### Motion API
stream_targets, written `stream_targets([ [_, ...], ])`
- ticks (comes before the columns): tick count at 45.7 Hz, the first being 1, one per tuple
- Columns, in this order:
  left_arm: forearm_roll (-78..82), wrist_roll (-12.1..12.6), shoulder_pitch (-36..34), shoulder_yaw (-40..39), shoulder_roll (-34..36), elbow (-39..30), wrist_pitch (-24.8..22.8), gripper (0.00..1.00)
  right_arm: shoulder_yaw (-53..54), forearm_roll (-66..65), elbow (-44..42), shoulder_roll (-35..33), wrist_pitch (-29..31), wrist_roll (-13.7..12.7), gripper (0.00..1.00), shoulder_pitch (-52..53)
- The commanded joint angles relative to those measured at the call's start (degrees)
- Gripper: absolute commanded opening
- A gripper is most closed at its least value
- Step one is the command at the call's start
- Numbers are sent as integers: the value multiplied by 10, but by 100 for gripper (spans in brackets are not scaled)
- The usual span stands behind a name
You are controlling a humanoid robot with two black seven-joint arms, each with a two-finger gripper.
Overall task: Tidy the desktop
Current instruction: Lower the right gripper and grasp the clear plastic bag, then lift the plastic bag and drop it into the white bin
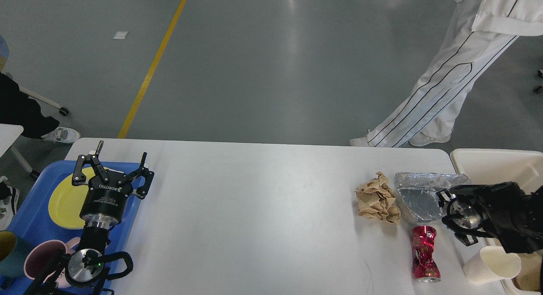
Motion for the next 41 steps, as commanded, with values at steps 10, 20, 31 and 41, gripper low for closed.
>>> stream_targets([
  [10, 0, -1, 0, 0, 0, 0, 0, 96, 8, -2, -7, 8, 7, -1, 0, -6],
  [20, 0, 0, 1, 0, 0, 0, 0, 96, 18, 0, -3, 7, 9, -1, 0, -7],
  [31, -1, -1, 0, 0, 0, 0, 0, 96, 31, 1, 9, -1, 12, -28, 0, 26],
  [41, 0, 0, 1, 0, 0, 0, 0, 96, -3, -16, 131, -52, 18, -73, 0, 167],
])
